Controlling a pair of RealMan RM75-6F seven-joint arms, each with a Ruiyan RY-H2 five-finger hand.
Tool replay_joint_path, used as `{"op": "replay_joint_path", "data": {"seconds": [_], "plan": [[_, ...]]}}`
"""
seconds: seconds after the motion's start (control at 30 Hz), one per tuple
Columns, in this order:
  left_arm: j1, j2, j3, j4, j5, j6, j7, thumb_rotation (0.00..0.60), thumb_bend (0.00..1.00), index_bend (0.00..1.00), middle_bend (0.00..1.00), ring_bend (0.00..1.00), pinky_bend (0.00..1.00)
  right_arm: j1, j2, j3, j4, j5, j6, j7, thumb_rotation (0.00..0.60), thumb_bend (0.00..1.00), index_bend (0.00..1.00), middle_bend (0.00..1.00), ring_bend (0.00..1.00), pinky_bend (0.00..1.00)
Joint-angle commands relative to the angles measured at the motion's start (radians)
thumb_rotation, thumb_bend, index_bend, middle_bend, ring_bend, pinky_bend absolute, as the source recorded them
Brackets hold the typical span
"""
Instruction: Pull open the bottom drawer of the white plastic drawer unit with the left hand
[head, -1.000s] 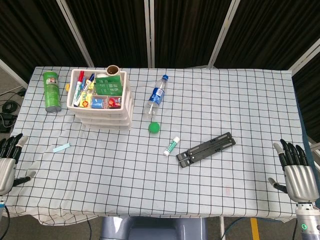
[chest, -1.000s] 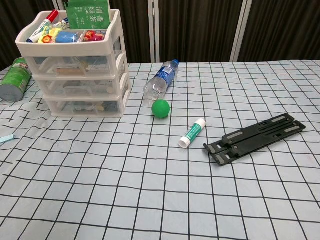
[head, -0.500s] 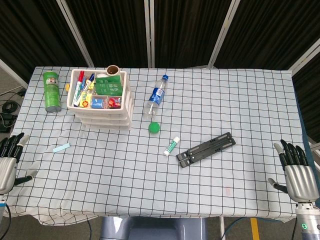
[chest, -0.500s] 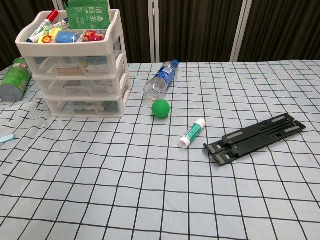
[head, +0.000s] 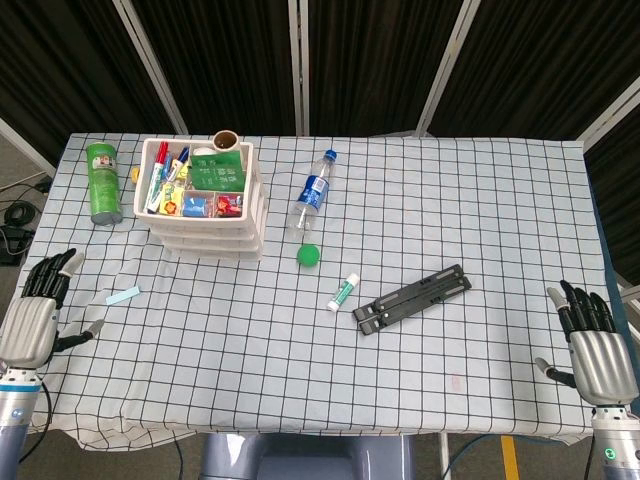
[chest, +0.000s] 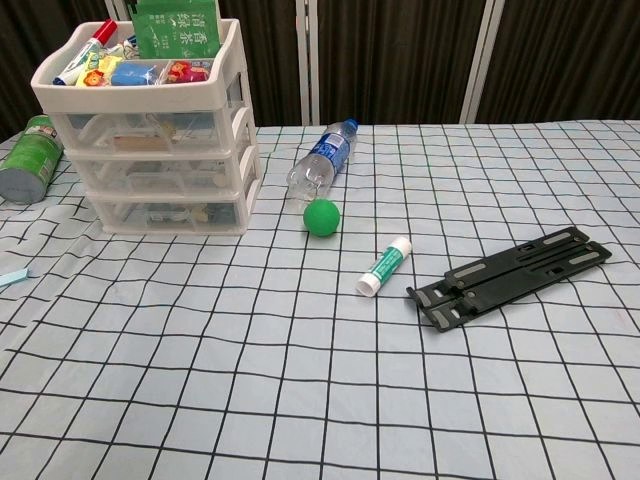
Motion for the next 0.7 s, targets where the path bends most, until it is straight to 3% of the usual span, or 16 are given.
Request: {"op": "replay_joint_path", "data": {"seconds": [0.03,0.1,0.2,0.47,0.7], "plan": [[-0.031,-0.035,-0.025,0.002,0.012,0.004,-0.04,0.6,0.36,0.0,0.41,0.51,0.5,0.0,0.001,-0.002,-0.001,-0.001,-0.001,0.003,0.6,0.02,0.0,0.0,0.0,0.0],[-0.054,-0.036,-0.027,-0.026,0.004,-0.039,-0.087,0.6,0.4,0.0,0.61,0.69,0.61,0.0,0.004,-0.002,-0.003,0.0,-0.004,0.008,0.6,0.02,0.0,0.0,0.0,0.0],[-0.091,-0.031,-0.026,-0.07,-0.019,-0.118,-0.124,0.6,0.43,0.0,0.71,0.78,0.67,-0.001,0.011,-0.003,-0.008,0.001,-0.006,0.023,0.6,0.02,0.0,0.0,0.0,0.0],[-0.183,-0.054,-0.03,-0.153,-0.133,-0.346,-0.238,0.6,0.49,0.0,0.81,0.86,0.74,-0.004,0.028,-0.001,-0.011,-0.001,-0.001,0.063,0.6,0.02,0.0,0.0,0.0,0.0],[-0.234,-0.08,-0.049,-0.156,-0.209,-0.438,-0.248,0.6,0.52,0.0,0.81,0.87,0.75,-0.009,0.036,-0.002,-0.015,-0.008,0.01,0.082,0.6,0.02,0.0,0.0,0.0,0.0]]}}
